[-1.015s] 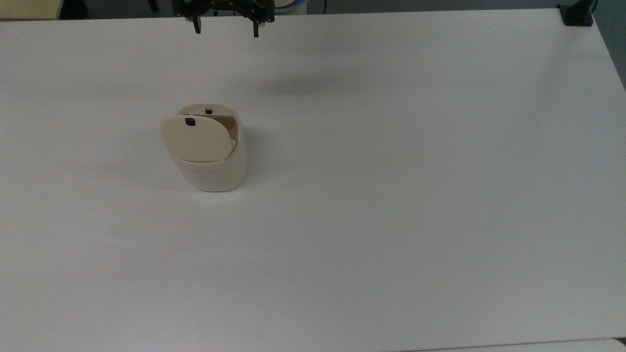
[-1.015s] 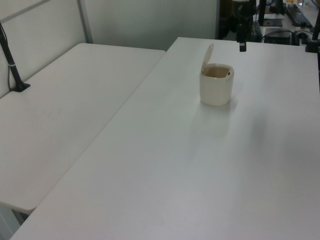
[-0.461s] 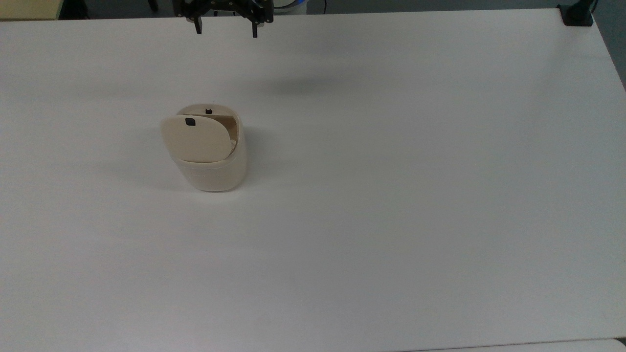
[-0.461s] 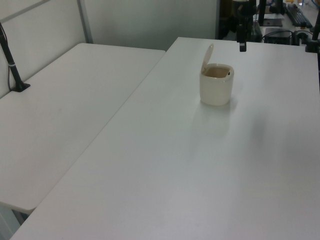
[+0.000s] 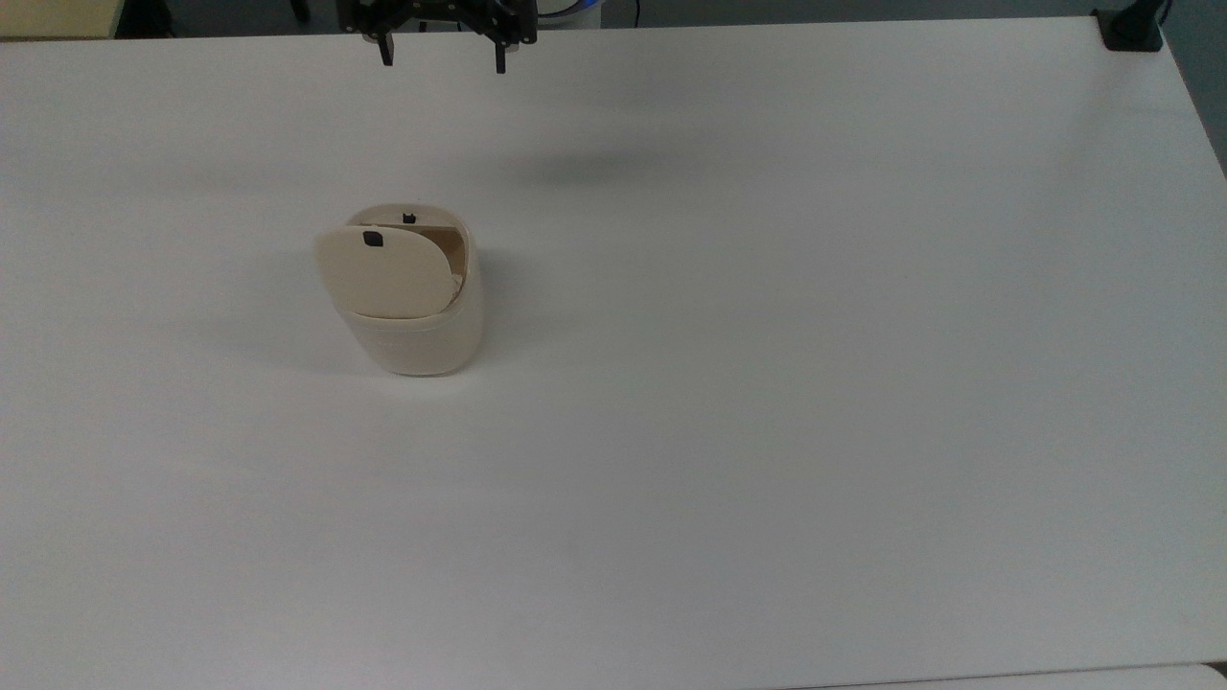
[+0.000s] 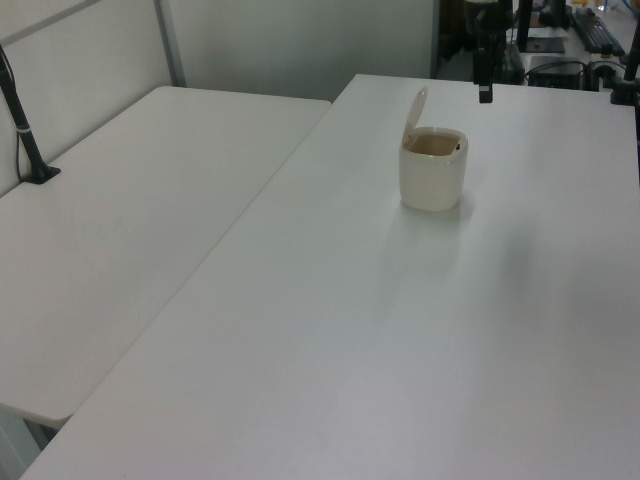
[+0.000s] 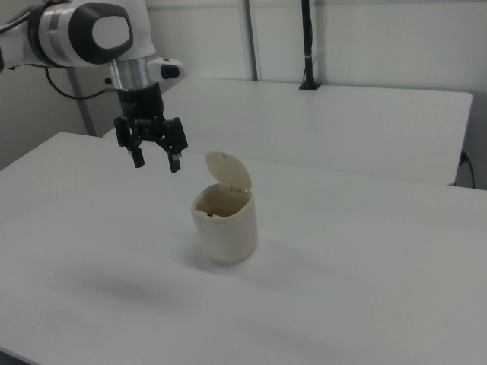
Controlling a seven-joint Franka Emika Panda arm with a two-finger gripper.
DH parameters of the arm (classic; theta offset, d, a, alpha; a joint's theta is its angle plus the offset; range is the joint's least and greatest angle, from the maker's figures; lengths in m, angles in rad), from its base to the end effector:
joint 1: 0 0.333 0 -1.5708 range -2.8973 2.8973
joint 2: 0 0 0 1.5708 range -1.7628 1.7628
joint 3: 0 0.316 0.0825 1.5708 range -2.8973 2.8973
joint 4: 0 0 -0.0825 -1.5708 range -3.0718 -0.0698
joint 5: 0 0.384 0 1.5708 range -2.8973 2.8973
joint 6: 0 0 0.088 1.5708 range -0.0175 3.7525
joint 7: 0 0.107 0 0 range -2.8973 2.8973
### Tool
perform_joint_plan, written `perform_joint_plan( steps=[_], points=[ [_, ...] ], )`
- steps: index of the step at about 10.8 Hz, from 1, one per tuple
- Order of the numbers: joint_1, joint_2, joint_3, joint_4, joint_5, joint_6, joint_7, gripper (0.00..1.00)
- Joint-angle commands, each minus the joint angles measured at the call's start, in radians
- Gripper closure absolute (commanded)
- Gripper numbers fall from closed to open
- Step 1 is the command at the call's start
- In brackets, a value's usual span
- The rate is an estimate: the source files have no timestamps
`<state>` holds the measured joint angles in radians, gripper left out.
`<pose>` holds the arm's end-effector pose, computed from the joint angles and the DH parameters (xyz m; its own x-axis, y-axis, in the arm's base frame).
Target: Close the trash bin
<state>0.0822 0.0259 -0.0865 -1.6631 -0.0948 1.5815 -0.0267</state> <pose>0.5577 -0.0119 0.5681 0.9937 0.0231 -0.1098 0.0334 -0.9951 0.0933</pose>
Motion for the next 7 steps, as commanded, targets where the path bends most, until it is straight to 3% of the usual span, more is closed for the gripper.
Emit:
perform_joint_plan(
  steps=[1,7],
  points=[
    [0.007,-0.012,-0.009,-0.001,-0.006,-0.003,0.004,0.00],
    [0.008,-0.015,-0.007,0.037,0.007,0.000,0.011,0.00]
  ],
)
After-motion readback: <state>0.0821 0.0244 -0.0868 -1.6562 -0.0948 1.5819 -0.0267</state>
